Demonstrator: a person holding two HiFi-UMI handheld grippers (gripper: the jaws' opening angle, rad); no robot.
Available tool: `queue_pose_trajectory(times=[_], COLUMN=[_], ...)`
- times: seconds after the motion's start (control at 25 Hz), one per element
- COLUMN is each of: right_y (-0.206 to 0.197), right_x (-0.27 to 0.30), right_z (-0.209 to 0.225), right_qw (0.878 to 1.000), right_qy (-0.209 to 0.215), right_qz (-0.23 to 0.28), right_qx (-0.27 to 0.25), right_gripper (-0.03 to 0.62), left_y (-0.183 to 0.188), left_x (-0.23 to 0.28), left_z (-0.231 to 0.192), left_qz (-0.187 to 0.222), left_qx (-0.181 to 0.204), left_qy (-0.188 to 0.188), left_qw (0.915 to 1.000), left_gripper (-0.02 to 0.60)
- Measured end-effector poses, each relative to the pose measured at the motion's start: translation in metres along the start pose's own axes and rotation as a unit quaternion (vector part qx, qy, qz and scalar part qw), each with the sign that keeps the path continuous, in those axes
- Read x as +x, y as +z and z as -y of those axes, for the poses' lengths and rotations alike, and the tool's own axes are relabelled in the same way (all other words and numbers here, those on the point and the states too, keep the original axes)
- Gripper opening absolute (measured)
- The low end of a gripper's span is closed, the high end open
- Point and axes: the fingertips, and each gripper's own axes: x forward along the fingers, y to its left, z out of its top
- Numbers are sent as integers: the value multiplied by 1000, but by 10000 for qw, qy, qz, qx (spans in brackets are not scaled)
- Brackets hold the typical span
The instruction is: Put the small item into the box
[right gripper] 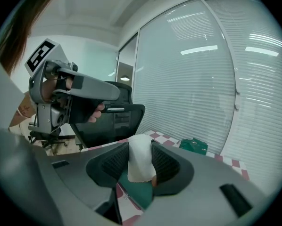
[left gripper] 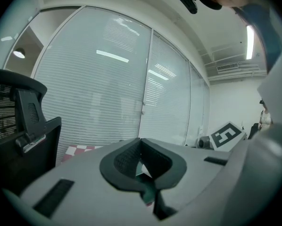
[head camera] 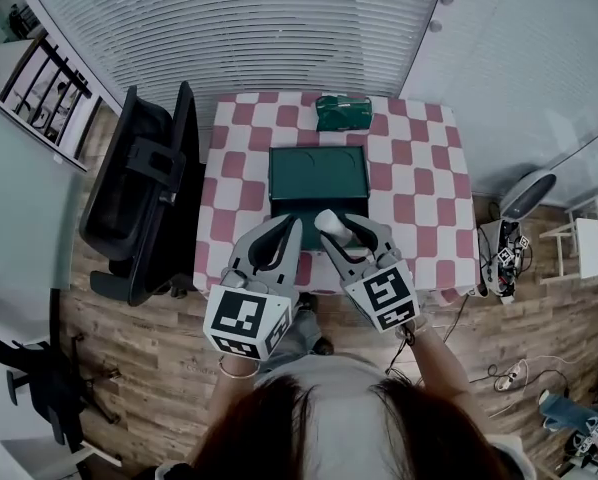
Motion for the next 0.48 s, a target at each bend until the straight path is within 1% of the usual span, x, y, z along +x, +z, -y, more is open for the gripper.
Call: queue_pose_trajectory(times=[0.48], right_y=[-33], right_x=[35], right_z=[4], right_qw=[9980], right_qy=[250], right_qz=[-482], right_qx=[-310], right_gripper=[170], left_y=[-5], left_x=[14], left_z=[-15], left_qz=[-78], left_qx=[-71], left_qy=[-28], left_qw=[9999], left_gripper=[8])
